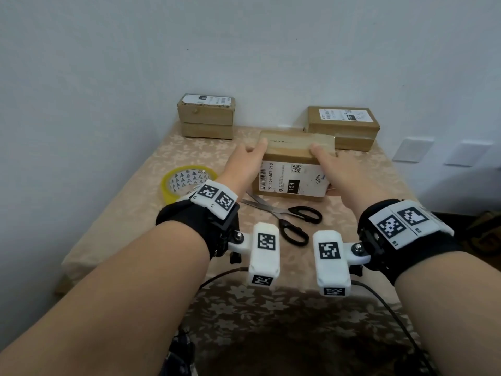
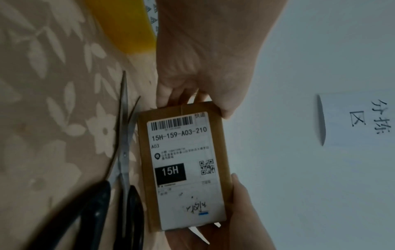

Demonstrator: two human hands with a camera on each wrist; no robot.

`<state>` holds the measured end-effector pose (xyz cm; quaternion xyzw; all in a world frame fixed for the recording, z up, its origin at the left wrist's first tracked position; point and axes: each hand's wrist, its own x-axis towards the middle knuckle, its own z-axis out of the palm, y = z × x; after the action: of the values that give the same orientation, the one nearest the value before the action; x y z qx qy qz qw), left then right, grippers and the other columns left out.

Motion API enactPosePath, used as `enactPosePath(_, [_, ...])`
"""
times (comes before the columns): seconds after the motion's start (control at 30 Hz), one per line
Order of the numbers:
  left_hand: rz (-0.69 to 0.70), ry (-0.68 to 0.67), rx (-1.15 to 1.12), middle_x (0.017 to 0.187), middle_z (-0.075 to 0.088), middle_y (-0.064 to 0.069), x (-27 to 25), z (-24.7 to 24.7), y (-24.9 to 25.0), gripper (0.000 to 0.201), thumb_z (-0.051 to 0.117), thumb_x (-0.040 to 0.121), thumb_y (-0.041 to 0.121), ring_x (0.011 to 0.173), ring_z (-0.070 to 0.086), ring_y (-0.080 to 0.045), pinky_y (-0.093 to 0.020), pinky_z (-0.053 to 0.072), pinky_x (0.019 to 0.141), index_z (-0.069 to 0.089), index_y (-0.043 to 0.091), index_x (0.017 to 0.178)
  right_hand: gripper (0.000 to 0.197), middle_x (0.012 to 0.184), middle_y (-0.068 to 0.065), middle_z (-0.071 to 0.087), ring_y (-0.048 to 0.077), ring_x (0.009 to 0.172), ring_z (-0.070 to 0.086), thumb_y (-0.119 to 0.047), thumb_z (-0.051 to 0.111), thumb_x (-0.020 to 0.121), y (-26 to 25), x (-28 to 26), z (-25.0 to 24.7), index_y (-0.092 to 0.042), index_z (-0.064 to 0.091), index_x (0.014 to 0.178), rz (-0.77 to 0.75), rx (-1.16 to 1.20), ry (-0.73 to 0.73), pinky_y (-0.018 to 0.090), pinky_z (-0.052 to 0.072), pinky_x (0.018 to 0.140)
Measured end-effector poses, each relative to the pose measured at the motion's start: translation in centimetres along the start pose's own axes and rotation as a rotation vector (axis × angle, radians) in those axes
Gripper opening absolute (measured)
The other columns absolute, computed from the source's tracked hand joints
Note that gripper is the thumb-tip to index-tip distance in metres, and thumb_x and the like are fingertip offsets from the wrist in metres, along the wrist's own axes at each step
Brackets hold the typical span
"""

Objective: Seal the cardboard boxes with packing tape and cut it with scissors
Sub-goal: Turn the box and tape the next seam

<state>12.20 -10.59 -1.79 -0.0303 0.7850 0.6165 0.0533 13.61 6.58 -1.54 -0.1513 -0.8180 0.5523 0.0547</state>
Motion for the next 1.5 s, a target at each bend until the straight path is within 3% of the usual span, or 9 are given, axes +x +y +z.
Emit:
enactPosePath(0.17, [-0.042, -0.216, 0.141, 0.126, 0.057, 0.0, -1.9, -0.6, 0.8, 0.059, 0.019, 0.098, 0.055, 0.105, 0.053, -0.013, -0.021, 0.042, 0.075, 0.042, 0.016, 0.136, 0.067, 0.124, 0.007, 0.059, 0.026, 0.111, 0.056, -0.063, 0.05, 0.086, 0.1, 0.1, 0.0, -0.009, 0.051, 0.125, -0.009, -0.084, 0.005, 0.048, 0.047, 0.096])
enactPosePath(0.27, [0.055, -0.209, 0.228, 0.133, 0.053, 0.0, -3.7, -1.5, 1.8, 0.057, 0.015, 0.1, 0.052, 0.12, 0.049, -0.016, -0.026, 0.036, 0.094, 0.045, 0.02, 0.137, 0.079, 0.141, 0.013, 0.045, 0.029, 0.127, 0.044, -0.055, 0.052, 0.089, -0.2, -0.2, 0.1, -0.005, 0.026, 0.145, -0.097, -0.178, 0.09, 0.042, 0.039, 0.104])
enactPosePath(0.43, [0.178, 0.06, 0.573, 0.132, 0.051, -0.006, -1.8, -5.8, 0.2, 0.05, 0.047, 0.094, 0.046, 0.111, 0.05, -0.018, -0.031, 0.04, 0.09, 0.045, 0.012, 0.132, 0.058, 0.143, 0.015, 0.039, 0.032, 0.134, 0.03, -0.037, 0.051, 0.095, -1.7, -1.1, 0.8, -0.006, 0.035, 0.142, -0.405, -0.515, 0.214, 0.042, 0.027, 0.11])
enactPosePath(0.63, [0.062, -0.051, 1.16, 0.138, 0.031, -0.013, -0.6, -8.0, -3.0, 0.073, 0.071, 0.078, 0.043, 0.129, 0.03, -0.033, -0.044, 0.035, 0.102, 0.038, 0.018, 0.138, 0.042, 0.138, 0.007, 0.047, 0.027, 0.134, 0.031, -0.028, 0.05, 0.094, -2.6, -2.0, 2.9, -0.015, 0.048, 0.133, -0.603, -0.595, 0.156, 0.04, 0.025, 0.113])
enactPosePath(0.8, [0.127, -0.026, 1.067, 0.134, 0.031, -0.013, -0.3, -7.2, -2.9, 0.039, 0.063, 0.084, 0.019, 0.09, 0.056, -0.027, -0.033, 0.045, 0.081, 0.05, 0.014, 0.121, 0.04, 0.134, 0.005, 0.049, 0.026, 0.13, 0.036, -0.028, 0.048, 0.094, -2.9, -2.1, 3.8, -0.017, 0.049, 0.132, -0.582, -0.603, 0.116, 0.036, 0.025, 0.107])
enactPosePath(1.03, [0.311, 0.304, 0.588, 0.099, 0.054, -0.002, -0.2, -8.6, 0.2, 0.003, 0.064, 0.083, 0.014, 0.087, 0.053, -0.016, -0.025, 0.04, 0.079, 0.064, 0.013, 0.086, 0.037, 0.132, 0.002, 0.051, 0.019, 0.127, 0.038, -0.026, 0.05, 0.095, -3.7, -2.9, 3.8, -0.017, 0.05, 0.131, -0.613, -0.475, 0.064, 0.032, 0.03, 0.106])
enactPosePath(1.2, [0.439, 0.347, 0.021, 0.077, 0.058, 0.004, -1.7, -7.5, 4.3, 0.013, 0.067, 0.081, 0.017, 0.077, 0.056, -0.012, -0.025, 0.048, 0.072, 0.06, 0.024, 0.073, 0.039, 0.106, -0.002, 0.063, 0.012, 0.1, 0.059, -0.044, 0.062, 0.089, -5.6, -4.3, 4.2, -0.018, 0.059, 0.118, -0.612, -0.038, -0.202, 0.027, 0.048, 0.09])
enactPosePath(1.33, [0.467, 0.344, -0.133, 0.078, 0.058, 0.003, -2.5, -5.6, 5.9, 0.009, 0.068, 0.074, 0.026, 0.08, 0.058, -0.019, -0.036, 0.05, 0.072, 0.06, 0.028, 0.068, 0.025, 0.101, 0.009, 0.069, 0.021, 0.094, 0.066, -0.029, 0.065, 0.091, -6.4, -5.0, 4.5, -0.009, 0.063, 0.106, -0.599, 0.121, -0.338, 0.035, 0.055, 0.084])
enactPosePath(1.5, [0.453, 0.278, -0.172, 0.074, 0.054, 0.0, -2.3, -5.6, 6.1, 0.017, 0.067, 0.083, 0.013, 0.068, 0.05, -0.011, -0.022, 0.043, 0.063, 0.057, 0.02, 0.07, 0.017, 0.097, 0.014, 0.067, 0.022, 0.084, 0.061, -0.021, 0.054, 0.097, -6.8, -4.4, 2.7, -0.008, 0.063, 0.104, -0.685, 0.027, -0.329, 0.036, 0.051, 0.077])
